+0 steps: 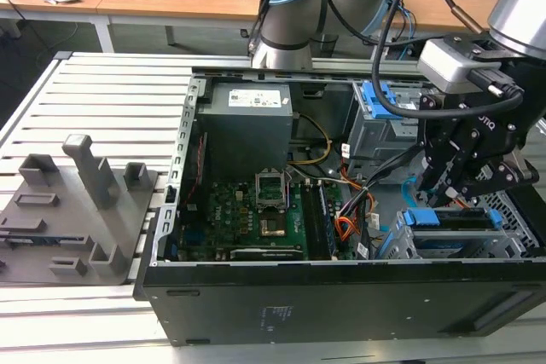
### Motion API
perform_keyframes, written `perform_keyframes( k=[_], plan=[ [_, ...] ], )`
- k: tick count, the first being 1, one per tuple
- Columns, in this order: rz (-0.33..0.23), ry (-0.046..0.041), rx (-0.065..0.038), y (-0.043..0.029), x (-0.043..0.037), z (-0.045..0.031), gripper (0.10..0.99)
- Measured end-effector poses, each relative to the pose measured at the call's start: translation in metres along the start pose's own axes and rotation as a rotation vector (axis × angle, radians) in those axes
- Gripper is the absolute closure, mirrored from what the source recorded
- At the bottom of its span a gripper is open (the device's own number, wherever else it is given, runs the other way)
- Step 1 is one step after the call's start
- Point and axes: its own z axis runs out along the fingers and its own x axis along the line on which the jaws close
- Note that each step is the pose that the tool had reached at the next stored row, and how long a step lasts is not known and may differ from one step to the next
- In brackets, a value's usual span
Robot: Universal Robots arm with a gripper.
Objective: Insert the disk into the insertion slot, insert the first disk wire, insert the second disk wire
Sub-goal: 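Insert the second disk wire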
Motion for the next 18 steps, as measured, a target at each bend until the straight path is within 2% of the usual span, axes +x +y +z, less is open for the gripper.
perform_keyframes(
  k=[2,4,5,10,14,16,18],
  plan=[
    [0.0,0.001,0.0,0.0,0.0,0.0001,0.776],
    [0.0,0.0022,-0.001,0.0,0.0,0.0,0.906],
    [0.0,0.0026,-0.001,0.0,0.0,0.0,0.925],
    [0.001,0.0043,-0.001,-0.0008,0.0001,0.0,0.925],
    [0.094,-0.0039,-0.007,-0.0023,0.0005,0.0005,0.925],
    [0.12,-0.0061,-0.009,-0.0023,0.0005,0.0006,0.925],
    [0.183,-0.0105,-0.013,-0.0027,0.0006,0.0006,0.925]
  ],
)
